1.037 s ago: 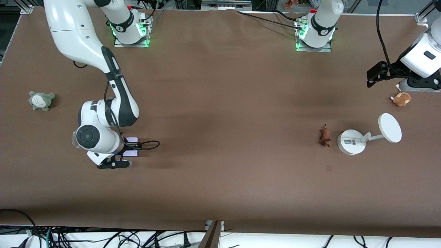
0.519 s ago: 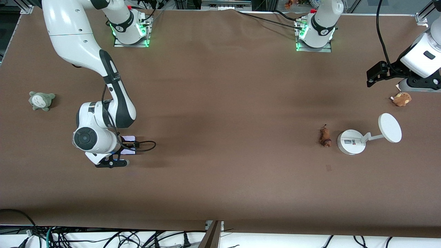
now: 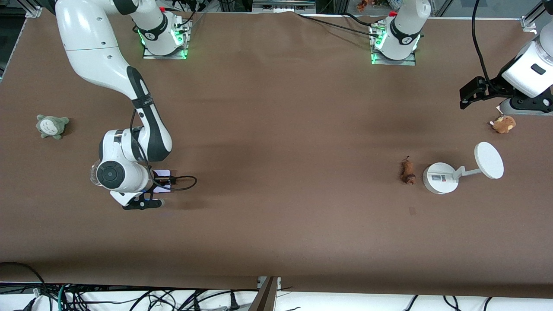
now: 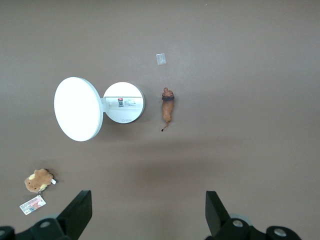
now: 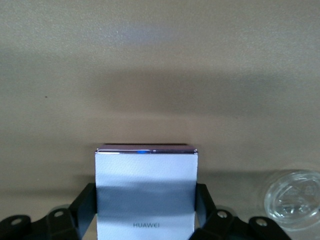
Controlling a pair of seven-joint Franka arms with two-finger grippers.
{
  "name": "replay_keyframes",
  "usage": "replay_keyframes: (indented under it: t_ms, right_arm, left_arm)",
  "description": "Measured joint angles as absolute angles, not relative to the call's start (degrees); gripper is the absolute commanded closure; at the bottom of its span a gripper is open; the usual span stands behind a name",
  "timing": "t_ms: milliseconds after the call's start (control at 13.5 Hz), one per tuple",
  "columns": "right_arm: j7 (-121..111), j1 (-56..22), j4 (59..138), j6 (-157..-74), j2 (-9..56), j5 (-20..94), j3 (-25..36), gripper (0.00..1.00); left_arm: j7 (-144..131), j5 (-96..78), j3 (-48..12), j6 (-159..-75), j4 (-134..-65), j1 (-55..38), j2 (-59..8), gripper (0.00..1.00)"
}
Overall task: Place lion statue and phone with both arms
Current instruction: 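Lower the phone beside the glass cup and open the right gripper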
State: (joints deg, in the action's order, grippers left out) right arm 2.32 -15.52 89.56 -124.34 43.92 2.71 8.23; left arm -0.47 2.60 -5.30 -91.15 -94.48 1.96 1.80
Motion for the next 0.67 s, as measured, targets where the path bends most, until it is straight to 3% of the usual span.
replay_keyframes:
  t_ms: [74,667]
  right_arm:
    - [2.2,-15.5,89.6,-124.3,43.9,2.7,8.2,0.0]
    - [1.5,-15.4,85.5,-123.3,42.2,-1.4,8.2,0.0]
  left_arm:
    - [-0.5,2.6,-5.3,-91.1,-94.5,2.0,1.8,0.0]
    - [-0.5,2.6,-5.3,-91.1,-94.5,1.8,1.8,0.0]
